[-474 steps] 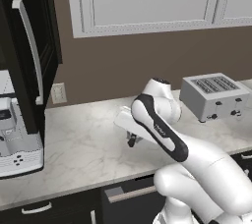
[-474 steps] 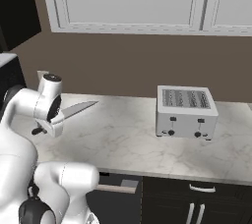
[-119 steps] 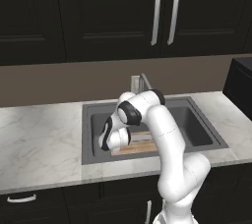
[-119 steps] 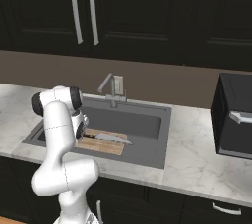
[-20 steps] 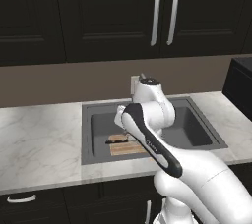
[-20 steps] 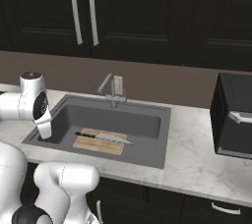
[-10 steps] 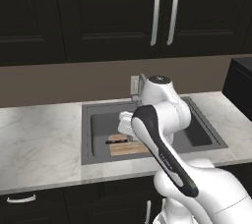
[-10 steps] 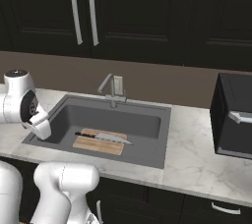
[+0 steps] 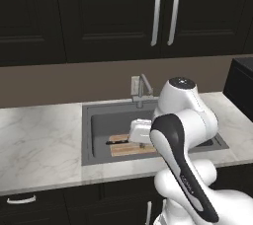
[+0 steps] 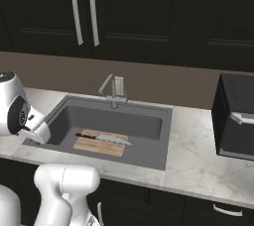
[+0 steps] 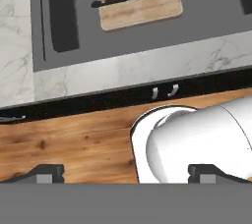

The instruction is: Move the cutting board and knife to the sink. Then move spray from the cabinet to the counter.

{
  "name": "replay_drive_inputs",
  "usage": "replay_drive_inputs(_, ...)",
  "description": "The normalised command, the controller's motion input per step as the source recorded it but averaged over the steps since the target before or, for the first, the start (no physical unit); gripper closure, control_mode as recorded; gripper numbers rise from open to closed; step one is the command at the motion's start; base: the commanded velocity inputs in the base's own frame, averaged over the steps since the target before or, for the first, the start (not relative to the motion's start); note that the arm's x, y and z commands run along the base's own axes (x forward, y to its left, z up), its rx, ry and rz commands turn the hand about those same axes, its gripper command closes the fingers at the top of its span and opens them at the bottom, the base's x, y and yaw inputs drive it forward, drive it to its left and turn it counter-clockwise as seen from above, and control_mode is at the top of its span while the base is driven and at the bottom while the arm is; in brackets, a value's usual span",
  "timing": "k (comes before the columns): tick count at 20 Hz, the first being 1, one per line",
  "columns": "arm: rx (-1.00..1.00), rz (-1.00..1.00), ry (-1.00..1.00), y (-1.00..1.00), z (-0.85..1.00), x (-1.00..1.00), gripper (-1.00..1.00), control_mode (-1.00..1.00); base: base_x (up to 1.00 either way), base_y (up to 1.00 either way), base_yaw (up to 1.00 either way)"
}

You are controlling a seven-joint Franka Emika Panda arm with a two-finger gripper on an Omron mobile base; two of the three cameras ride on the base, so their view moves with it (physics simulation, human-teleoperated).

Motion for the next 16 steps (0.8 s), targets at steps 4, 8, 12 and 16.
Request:
replay_drive_inputs(4, 0.00, 0.13, -0.03, -0.19, 0.09, -0.20, -1.00, -1.00, 0.00, 0.00, 0.00)
replay_drive_inputs(8, 0.00, 0.07, 0.01, -0.16, 0.04, -0.08, -1.00, -1.00, 0.00, 0.00, 0.00)
replay_drive_inputs(12, 0.00, 0.00, 0.01, -0.08, 0.00, -0.04, -1.00, -1.00, 0.00, 0.00, 0.00)
replay_drive_inputs(16, 0.00, 0.00, 0.00, 0.00, 0.00, 0.00, -1.00, -1.00, 0.00, 0.00, 0.00)
